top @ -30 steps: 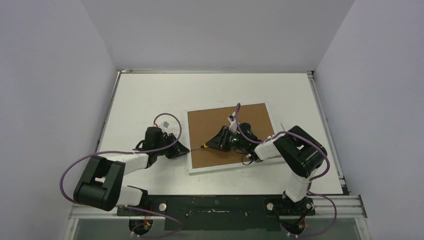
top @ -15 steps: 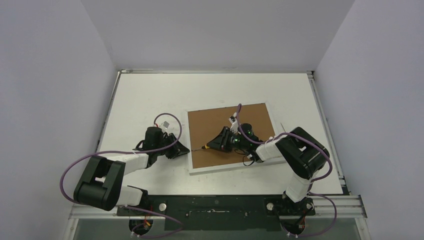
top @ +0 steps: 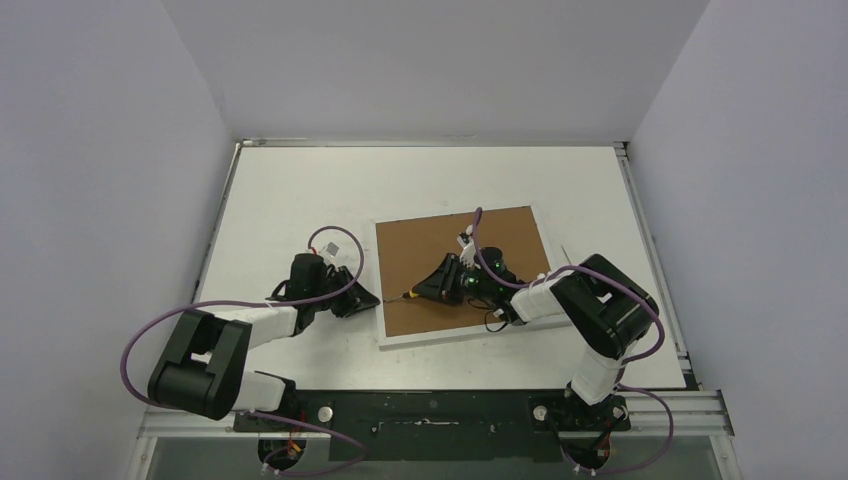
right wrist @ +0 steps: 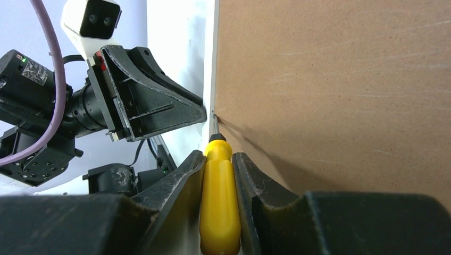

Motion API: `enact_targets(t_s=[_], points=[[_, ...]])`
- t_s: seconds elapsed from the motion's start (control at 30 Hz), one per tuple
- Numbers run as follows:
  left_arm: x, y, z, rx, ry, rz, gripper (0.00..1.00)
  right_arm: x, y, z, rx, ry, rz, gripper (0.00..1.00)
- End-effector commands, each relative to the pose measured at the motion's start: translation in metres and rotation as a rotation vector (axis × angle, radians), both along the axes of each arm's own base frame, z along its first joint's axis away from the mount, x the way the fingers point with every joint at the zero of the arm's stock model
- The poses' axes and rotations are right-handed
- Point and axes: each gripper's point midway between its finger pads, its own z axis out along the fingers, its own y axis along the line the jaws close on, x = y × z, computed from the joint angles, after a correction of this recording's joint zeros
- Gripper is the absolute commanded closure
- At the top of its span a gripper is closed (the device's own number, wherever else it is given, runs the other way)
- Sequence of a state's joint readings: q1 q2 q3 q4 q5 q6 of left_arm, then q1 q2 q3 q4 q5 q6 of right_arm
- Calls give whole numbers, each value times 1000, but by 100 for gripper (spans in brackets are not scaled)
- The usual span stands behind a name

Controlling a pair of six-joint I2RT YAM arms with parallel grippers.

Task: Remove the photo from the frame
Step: Release the photo frame item from the photo frame.

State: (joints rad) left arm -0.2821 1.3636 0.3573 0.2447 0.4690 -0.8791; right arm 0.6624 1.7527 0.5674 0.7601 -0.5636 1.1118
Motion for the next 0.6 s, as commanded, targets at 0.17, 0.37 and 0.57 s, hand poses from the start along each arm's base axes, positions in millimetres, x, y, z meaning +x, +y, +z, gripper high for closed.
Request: enact_targets(t_s=[0.17,0.37,0.57], points=[[2,-9,2,-16,-32,-29,85,-11,12,-7,-52,25,23,95],[1,-10,2,-19,-30,-30,85,-10,17,-10,-38,17,31,95],[0,-15,3,-40,-31,-39,87,-16,27,-13,21,20,51,95]])
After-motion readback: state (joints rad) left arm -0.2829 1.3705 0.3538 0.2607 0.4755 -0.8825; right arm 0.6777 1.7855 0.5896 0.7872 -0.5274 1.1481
